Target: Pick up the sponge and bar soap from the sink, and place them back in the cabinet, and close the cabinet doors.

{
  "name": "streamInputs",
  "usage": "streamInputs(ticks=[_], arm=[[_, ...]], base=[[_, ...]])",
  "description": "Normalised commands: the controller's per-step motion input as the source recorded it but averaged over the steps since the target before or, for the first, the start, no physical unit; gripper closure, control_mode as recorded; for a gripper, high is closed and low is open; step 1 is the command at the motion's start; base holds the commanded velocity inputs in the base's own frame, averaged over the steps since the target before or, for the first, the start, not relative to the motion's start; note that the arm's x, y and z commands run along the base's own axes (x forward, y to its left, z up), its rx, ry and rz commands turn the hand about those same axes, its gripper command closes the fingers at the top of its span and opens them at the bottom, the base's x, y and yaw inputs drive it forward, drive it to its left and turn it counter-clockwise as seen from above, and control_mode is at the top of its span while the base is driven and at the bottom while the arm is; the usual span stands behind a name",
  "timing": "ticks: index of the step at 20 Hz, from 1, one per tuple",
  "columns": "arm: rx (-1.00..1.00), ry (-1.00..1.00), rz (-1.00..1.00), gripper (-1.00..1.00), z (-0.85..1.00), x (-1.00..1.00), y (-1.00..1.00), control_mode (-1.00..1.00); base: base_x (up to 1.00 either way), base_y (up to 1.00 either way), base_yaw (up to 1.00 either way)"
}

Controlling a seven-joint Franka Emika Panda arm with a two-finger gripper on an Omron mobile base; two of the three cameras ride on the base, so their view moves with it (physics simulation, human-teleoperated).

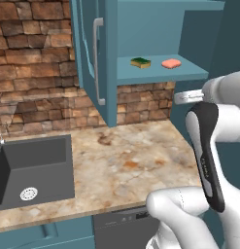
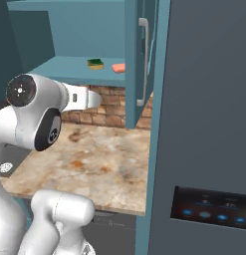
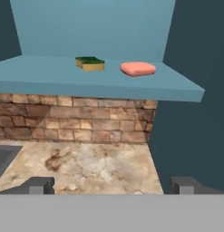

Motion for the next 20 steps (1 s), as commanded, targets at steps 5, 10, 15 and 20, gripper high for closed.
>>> streamInputs(ticks=[5,10,15,20], arm=[[0.00,-0.13,-0.04,-1.00,0.00,-0.39,0.26,-1.00],[0.00,-0.17,-0.04,-1.00,0.05,-0.51,0.18,-1.00],[0.00,-0.20,-0.01,-1.00,0.13,-0.57,0.24,-1.00],[0.00,-0.17,0.00,-1.00,0.04,-0.64,0.45,-1.00]], base=[[0.00,0.00,0.00],[0.00,0.00,0.00],[0.00,0.00,0.00],[0.00,0.00,0.00]])
